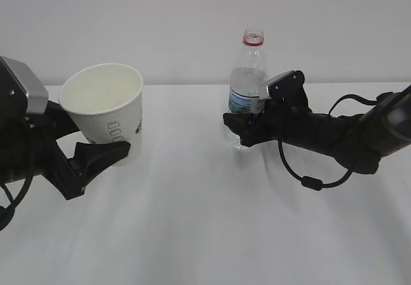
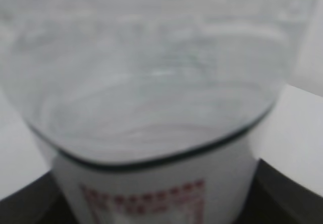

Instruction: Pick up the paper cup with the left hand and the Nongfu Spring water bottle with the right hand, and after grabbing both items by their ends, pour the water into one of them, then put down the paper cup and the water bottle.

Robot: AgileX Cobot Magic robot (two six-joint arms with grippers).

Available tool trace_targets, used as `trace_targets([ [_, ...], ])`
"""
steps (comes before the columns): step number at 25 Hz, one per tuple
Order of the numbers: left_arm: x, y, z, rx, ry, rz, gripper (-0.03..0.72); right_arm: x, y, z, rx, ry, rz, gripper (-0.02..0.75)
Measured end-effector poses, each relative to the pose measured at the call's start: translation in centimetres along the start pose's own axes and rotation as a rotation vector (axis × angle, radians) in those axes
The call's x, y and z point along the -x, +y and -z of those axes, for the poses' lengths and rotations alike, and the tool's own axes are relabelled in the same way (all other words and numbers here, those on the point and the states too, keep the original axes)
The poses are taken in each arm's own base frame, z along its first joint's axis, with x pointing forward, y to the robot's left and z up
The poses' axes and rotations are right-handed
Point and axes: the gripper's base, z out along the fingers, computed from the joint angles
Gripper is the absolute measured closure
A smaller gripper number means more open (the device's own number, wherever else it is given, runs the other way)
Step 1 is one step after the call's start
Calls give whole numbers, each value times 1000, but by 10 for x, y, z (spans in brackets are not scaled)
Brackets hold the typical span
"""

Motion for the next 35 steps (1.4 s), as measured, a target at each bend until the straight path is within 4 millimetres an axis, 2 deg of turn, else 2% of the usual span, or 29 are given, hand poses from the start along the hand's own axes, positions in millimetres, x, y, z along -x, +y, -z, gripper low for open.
trace_targets([
  [8,-2,1,0,9,26,0,115,0,1,0,9,5,9,211],
  [17,-3,1,0,10,28,0,115,15,2,13,-5,87,70,212],
  [25,0,0,0,1,2,0,115,37,8,31,-9,61,96,214],
  [35,0,0,0,-1,-4,0,117,84,19,63,-19,-14,139,214],
])
